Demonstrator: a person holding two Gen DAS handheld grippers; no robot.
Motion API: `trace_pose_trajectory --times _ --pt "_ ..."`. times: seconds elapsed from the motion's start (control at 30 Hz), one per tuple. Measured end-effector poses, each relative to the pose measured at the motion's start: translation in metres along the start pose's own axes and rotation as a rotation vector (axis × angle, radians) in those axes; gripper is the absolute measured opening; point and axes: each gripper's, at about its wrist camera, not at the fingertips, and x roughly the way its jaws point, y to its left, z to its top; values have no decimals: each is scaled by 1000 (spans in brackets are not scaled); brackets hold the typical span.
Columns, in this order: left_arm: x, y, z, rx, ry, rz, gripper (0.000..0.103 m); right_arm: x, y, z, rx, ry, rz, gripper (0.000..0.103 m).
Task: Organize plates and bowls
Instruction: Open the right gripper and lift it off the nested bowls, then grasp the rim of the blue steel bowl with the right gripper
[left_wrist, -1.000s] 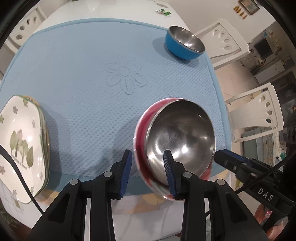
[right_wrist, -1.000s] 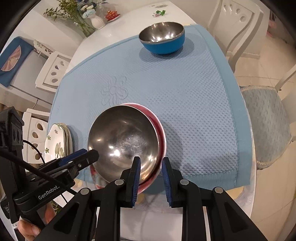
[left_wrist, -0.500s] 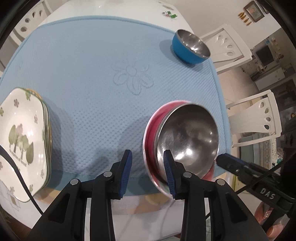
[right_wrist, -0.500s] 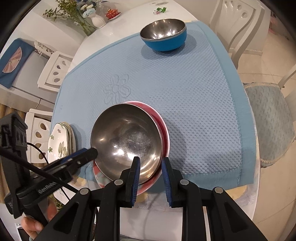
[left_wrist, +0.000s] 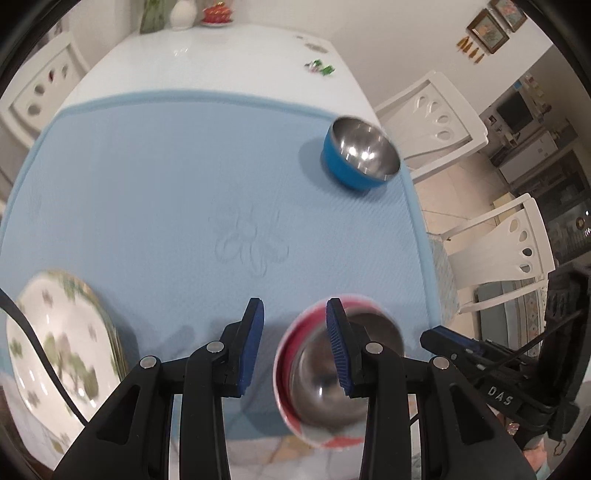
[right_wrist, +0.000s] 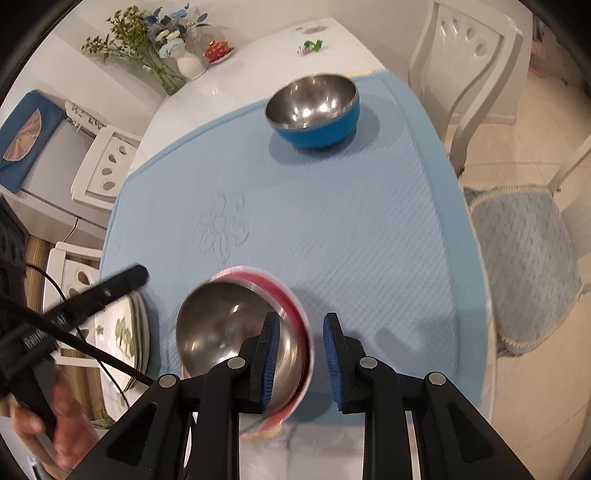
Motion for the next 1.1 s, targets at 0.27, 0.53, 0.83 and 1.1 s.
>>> trace_pose_trajectory --times 0.27,0.53,0.83,1.1 --pt "19 -8 78 57 6 -73 77 7 -20 64 62 -51 -36 52" --pt "89 -12 147 76 60 -99 75 36 -40 137 141 -83 30 52" --pt "154 -25 179 135 131 -108 67 89 -64 182 164 -45 17 52" --pt "200 -35 189 164 208 -94 39 117 -74 193 177 -26 24 41"
